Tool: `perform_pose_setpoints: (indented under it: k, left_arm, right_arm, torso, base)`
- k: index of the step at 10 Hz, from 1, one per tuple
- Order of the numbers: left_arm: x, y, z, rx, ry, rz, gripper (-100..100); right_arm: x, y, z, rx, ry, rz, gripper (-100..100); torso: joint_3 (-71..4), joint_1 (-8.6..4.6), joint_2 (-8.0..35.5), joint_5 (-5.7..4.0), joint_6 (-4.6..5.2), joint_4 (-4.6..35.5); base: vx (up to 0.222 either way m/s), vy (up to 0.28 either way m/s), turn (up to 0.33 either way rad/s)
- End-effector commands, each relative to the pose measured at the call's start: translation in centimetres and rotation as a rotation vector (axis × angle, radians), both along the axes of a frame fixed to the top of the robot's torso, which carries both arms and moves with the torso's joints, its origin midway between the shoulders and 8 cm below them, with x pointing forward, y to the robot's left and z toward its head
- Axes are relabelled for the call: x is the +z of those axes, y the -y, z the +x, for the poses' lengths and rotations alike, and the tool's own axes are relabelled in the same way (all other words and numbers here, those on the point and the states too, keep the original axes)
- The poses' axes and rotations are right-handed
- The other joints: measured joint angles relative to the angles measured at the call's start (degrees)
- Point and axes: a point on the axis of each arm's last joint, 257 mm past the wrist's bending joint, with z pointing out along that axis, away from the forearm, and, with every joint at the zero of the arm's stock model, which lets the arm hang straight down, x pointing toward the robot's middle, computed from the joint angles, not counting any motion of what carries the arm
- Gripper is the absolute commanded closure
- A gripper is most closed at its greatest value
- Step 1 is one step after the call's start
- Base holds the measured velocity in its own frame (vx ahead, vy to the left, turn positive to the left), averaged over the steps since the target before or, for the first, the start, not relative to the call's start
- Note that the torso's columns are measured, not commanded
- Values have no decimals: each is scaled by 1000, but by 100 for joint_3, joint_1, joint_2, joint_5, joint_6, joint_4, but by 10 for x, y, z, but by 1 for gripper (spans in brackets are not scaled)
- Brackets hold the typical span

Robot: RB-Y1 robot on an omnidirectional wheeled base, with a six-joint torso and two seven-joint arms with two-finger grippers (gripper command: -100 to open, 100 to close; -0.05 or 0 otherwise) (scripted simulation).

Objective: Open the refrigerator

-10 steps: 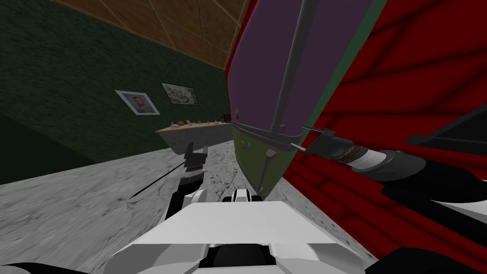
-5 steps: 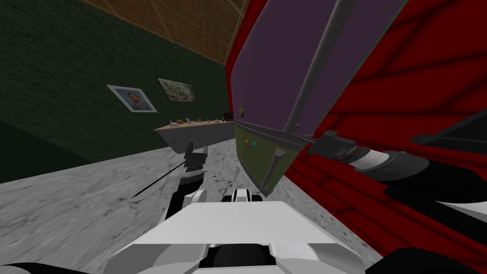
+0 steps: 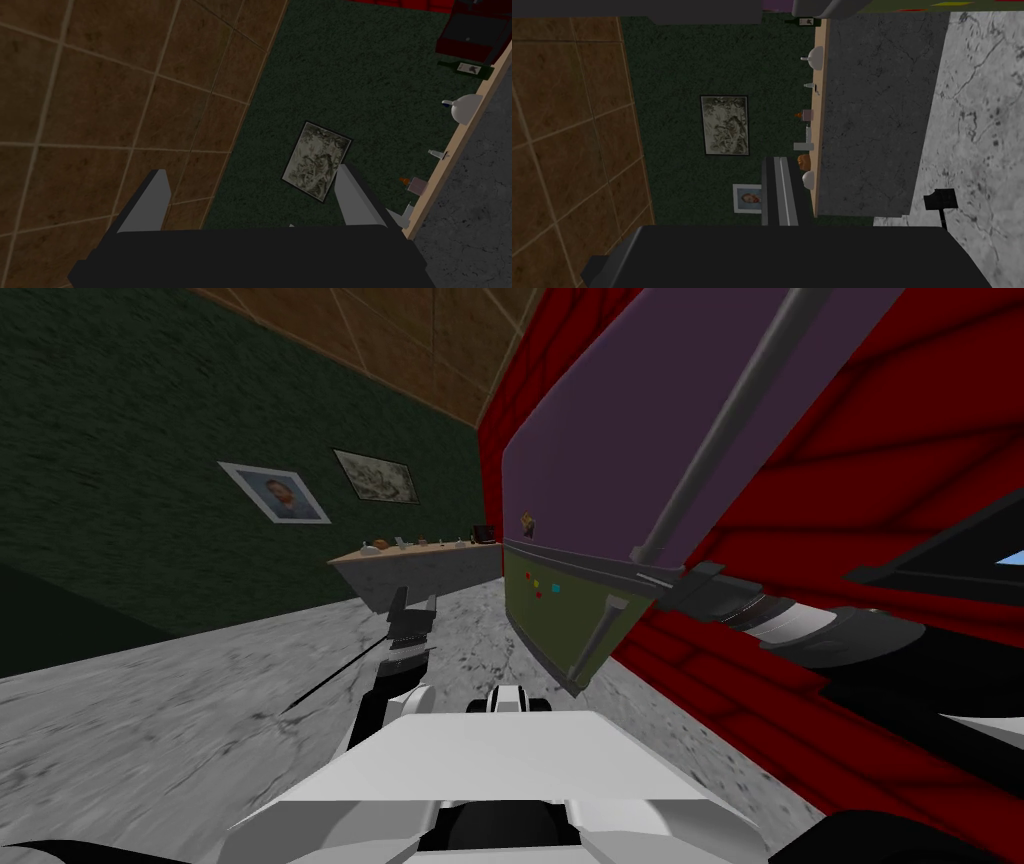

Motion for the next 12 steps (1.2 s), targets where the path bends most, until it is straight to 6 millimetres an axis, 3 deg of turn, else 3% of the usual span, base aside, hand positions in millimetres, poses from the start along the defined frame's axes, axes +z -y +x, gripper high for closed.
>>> perform_pose_setpoints:
  k: [1,9,11,12]
  left_arm:
    - [0,0,0,0,0,0,0]
    - [0,0,0,0,0,0,0]
    - [0,0,0,0,0,0,0]
    - [0,0,0,0,0,1,0]
  right_arm:
    - [1,21,1,-48,2,2,100]
    - [2,69,-1,-165,6,2,100]
    - [1,67,-1,-162,6,2,100]
    - [3,65,-1,-156,23,1,-100]
  torso:
    - [9,6,19,2,-2,4]
    - [13,-18,23,-4,0,6]
    - [15,-12,26,-2,0,7]
    - [8,-59,11,-16,-1,4]
  base:
    - [-65,351,-61]
    - [-50,289,-51]
    - [-62,191,-28]
    - [-6,-113,115]
